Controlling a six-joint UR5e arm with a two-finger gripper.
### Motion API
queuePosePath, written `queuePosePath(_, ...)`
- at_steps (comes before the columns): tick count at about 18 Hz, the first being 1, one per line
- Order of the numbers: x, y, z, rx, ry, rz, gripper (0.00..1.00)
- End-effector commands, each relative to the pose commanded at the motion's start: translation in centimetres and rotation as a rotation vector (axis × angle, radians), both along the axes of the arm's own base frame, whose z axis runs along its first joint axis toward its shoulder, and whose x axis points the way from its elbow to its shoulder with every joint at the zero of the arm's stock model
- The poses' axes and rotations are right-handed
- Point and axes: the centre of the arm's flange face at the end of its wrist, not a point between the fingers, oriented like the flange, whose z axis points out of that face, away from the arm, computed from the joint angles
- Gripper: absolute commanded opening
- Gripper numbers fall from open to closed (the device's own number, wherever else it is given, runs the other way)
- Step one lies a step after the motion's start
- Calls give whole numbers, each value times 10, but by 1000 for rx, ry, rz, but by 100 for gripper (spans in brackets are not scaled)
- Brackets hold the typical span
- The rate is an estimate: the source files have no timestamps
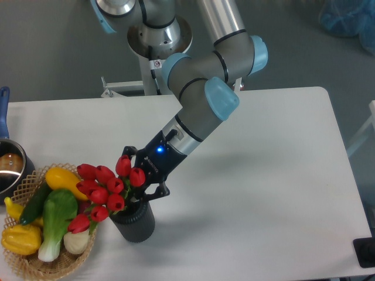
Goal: Pick up the flowers from the vase
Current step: 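Close the gripper around the tulip stems just below the blooms, then lift the gripped tulips straight up out of the black vase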
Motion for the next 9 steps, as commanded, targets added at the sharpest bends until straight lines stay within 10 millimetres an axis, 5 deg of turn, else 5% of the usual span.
queuePosePath(9,-10,-19,34,29,0,50,38)
